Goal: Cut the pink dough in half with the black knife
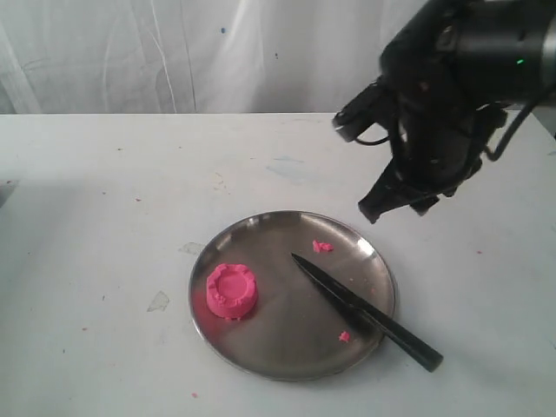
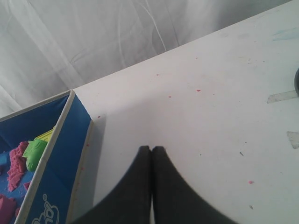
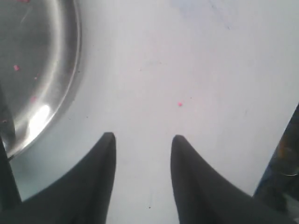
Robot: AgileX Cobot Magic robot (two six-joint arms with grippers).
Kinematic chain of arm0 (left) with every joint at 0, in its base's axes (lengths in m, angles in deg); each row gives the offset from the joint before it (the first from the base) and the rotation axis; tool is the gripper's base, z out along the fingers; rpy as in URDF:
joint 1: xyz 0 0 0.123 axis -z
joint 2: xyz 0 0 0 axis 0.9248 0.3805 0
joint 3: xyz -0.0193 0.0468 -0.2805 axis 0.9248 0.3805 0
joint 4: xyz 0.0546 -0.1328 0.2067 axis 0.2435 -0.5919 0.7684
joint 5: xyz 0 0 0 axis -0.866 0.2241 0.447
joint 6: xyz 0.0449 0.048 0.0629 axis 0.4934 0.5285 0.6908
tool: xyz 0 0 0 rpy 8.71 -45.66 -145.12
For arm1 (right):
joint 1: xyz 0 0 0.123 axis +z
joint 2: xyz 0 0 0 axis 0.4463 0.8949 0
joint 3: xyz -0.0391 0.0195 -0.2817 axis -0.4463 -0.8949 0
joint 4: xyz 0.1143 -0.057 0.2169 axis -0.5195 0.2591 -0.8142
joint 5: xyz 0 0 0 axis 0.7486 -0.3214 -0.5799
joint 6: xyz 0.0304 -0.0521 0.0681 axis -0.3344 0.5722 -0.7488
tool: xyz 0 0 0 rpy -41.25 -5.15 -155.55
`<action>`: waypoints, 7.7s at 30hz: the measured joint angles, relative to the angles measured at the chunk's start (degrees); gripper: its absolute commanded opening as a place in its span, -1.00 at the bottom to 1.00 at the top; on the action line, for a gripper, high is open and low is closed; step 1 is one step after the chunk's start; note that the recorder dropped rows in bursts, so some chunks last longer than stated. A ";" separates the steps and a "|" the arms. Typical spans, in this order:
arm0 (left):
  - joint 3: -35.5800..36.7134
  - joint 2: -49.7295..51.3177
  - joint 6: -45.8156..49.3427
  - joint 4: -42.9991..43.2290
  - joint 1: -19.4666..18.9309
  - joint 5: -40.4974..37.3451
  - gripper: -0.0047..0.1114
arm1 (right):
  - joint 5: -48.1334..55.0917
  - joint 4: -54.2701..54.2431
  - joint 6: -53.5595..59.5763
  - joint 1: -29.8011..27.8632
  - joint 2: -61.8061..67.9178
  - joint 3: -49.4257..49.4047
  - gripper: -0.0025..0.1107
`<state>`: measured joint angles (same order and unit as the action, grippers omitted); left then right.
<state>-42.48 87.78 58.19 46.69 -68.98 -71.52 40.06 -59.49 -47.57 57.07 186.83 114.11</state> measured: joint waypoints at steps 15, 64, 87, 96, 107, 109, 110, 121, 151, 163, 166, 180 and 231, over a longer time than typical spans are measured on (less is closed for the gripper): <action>0.00 0.00 0.00 0.00 0.00 0.00 -0.92 | -2.43 -62.10 48.44 -26.01 1.85 -20.25 0.03; 0.00 0.00 0.00 0.00 0.00 0.00 -0.92 | -0.25 -73.02 58.99 -26.01 13.30 -21.81 -0.96; 0.00 0.00 0.00 0.00 0.00 0.00 -0.92 | 2.80 -78.95 58.99 -19.76 -11.11 -19.93 -0.96; 0.00 0.00 0.00 0.00 0.00 0.15 -0.92 | 1.39 -76.72 58.99 -16.56 -18.87 -19.93 -0.96; 0.00 -0.22 -16.08 -1.76 0.00 35.07 -0.92 | 1.05 -76.58 58.89 -16.56 -18.89 -19.93 -0.96; 0.00 -0.23 -16.67 -1.97 0.00 44.55 -0.92 | 0.95 -76.58 58.89 -16.56 -18.89 -19.93 -0.96; -0.21 -0.23 -16.83 -2.39 0.00 48.36 -0.92 | 0.95 -76.58 58.89 -16.56 -18.89 -19.93 -0.96; -22.92 5.19 -13.21 -4.07 0.00 35.85 -0.92 | -1.07 -76.58 58.89 -16.56 -18.89 -19.93 -0.96; -27.46 79.24 -41.86 19.10 20.82 21.81 -0.92 | -2.43 -73.78 58.89 -16.56 -18.89 -19.93 -0.96; -49.53 85.69 -41.70 31.93 29.79 -21.76 -0.92 | -6.36 -68.62 57.93 -16.56 -18.04 -20.06 -0.96; -55.38 86.41 -34.80 25.87 29.79 -30.53 -0.92 | -7.65 -68.38 57.34 -16.56 -17.86 -21.55 -0.96; -57.53 92.77 7.36 -4.93 30.02 -18.45 -0.92 | -17.90 -56.56 45.49 -16.32 -17.82 -23.89 -0.96; -57.53 102.96 8.12 -23.47 30.02 -7.95 -0.92 | -24.72 -31.55 17.64 -16.32 -9.93 -23.89 -0.96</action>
<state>-100.01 190.74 66.31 23.23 -38.96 -79.47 15.34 -91.04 -29.93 40.75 176.90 90.22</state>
